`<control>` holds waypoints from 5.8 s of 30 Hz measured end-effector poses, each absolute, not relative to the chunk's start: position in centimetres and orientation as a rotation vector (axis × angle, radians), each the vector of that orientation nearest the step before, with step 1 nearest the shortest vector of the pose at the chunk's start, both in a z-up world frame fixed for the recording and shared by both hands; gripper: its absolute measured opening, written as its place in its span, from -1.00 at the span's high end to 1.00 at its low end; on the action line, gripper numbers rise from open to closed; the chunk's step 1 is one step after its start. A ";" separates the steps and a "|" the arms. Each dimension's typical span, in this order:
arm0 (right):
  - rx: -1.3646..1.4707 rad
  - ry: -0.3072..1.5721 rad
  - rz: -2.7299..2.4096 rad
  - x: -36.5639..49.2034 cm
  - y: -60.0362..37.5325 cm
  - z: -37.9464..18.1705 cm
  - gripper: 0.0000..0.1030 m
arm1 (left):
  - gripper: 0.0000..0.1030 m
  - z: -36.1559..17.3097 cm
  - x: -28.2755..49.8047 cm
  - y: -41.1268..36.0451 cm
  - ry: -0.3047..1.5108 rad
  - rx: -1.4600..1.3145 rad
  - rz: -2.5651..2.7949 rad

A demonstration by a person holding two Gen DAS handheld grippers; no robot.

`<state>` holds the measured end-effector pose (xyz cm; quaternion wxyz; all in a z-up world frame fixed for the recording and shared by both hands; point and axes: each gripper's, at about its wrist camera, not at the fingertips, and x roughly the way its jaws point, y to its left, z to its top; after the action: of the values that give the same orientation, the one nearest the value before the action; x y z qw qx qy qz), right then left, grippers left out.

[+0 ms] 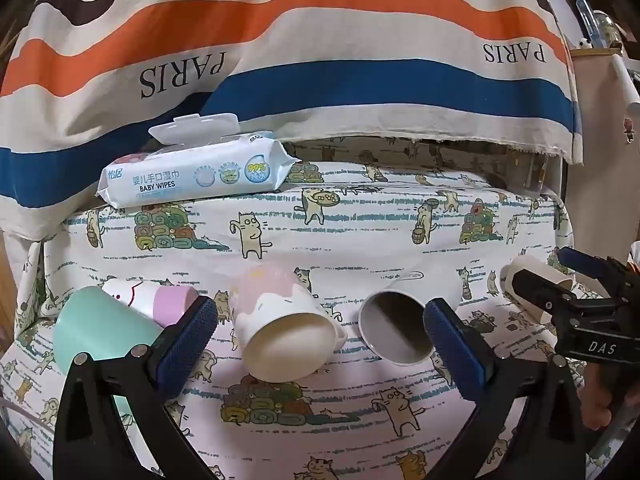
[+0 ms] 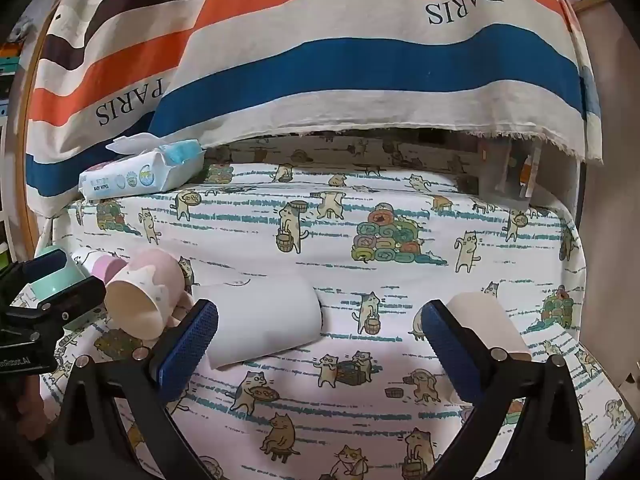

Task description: Flip cup upside down

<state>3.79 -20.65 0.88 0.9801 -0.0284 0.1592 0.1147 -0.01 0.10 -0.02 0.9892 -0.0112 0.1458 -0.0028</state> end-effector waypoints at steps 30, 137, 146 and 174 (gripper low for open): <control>-0.072 0.344 0.224 3.9 -20.7 0.8 -0.99 | -0.99 0.1 0.1 0.2 0.293 -0.008 -0.004; -0.041 0.430 0.258 0.8 -19.0 9.4 -0.99 | -0.99 5.0 -3.1 3.8 0.117 -0.058 0.017; 0.313 0.799 0.213 8.9 -16.7 8.0 -0.99 | -0.99 3.9 0.1 6.0 0.250 -0.133 -0.002; 0.695 1.087 -0.012 18.2 -16.0 -7.3 -0.76 | -0.99 3.0 1.7 8.6 0.303 -0.240 0.078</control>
<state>18.19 -16.03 -7.30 0.7990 0.3237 0.5067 -0.0056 1.69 8.61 3.00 0.9806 -0.1194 0.1504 0.0389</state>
